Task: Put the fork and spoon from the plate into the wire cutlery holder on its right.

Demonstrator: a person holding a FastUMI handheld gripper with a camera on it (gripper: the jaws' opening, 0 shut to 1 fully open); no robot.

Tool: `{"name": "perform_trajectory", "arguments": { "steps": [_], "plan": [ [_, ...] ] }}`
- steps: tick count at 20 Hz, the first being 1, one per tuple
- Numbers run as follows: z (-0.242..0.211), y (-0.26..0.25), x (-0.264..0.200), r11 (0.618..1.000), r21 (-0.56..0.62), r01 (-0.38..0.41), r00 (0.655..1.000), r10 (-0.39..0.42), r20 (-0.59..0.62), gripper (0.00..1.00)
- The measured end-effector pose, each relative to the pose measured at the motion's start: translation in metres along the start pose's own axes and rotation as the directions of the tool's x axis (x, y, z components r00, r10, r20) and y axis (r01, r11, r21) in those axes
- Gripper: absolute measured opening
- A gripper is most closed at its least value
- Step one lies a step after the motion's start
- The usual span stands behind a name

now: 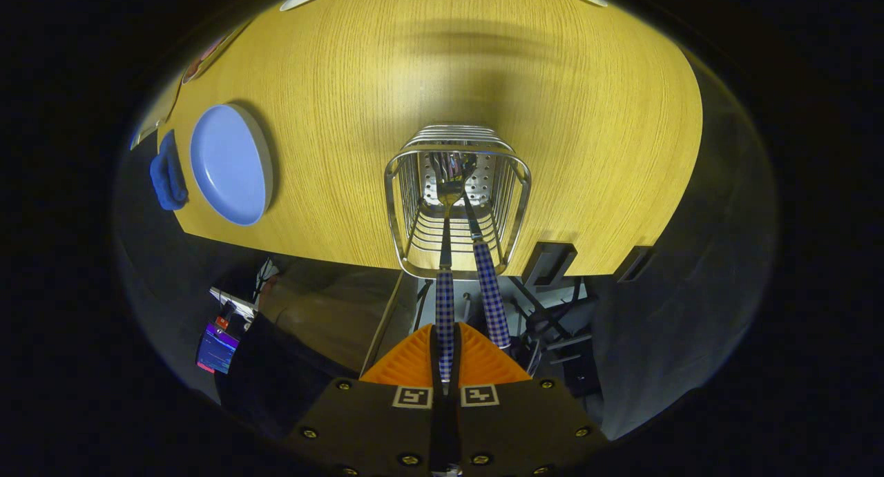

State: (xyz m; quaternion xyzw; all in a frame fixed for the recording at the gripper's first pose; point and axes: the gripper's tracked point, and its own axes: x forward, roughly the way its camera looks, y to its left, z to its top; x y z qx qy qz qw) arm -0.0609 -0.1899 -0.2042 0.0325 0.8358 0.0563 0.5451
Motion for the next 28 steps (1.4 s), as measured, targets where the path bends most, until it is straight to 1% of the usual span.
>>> {"name": "perform_trajectory", "arguments": {
  "steps": [3,4,7,9,10,11,12,13,16,19,21,23,24,25,26,27,28],
  "plan": [
    [0.001,0.002,0.001,1.000,0.002,-0.002,1.000,0.002,0.002,0.01],
    [0.001,0.002,0.000,1.000,0.001,-0.001,1.000,0.001,0.004,0.06],
    [0.005,0.003,0.000,1.000,0.005,0.000,1.000,0.000,0.026,0.09],
    [0.006,0.000,-0.003,1.000,-0.002,0.014,0.999,-0.014,0.041,0.12],
    [0.005,-0.001,-0.006,1.000,-0.005,0.019,0.999,-0.018,0.050,0.28],
    [0.003,-0.001,-0.007,1.000,-0.005,0.018,0.998,-0.018,0.059,0.33],
    [0.001,-0.001,-0.010,1.000,-0.002,0.019,0.997,-0.019,0.072,0.35],
    [-0.001,0.000,-0.011,1.000,-0.004,0.013,0.996,-0.013,0.091,0.35],
    [-0.011,-0.005,-0.016,0.998,-0.023,0.058,0.987,-0.054,0.155,1.00],
    [-0.034,-0.001,-0.019,0.996,-0.049,0.079,0.971,-0.065,0.229,1.00],
    [-0.048,0.005,-0.028,0.994,-0.056,0.098,0.947,-0.076,0.311,1.00],
    [-0.061,0.007,-0.036,0.993,-0.039,0.107,0.897,-0.080,0.436,1.00],
    [-0.062,0.007,-0.041,0.993,-0.013,0.118,0.855,-0.094,0.510,1.00],
    [-0.059,0.008,-0.046,0.992,0.014,0.128,0.799,-0.111,0.590,1.00],
    [-0.056,0.008,-0.052,0.989,0.044,0.141,0.728,-0.134,0.672,1.00],
    [-0.053,0.009,-0.059,0.986,0.085,0.145,0.648,-0.159,0.745,1.00],
    [-0.046,0.015,-0.066,0.984,0.114,0.140,0.543,-0.173,0.822,1.00]
  ]
}}
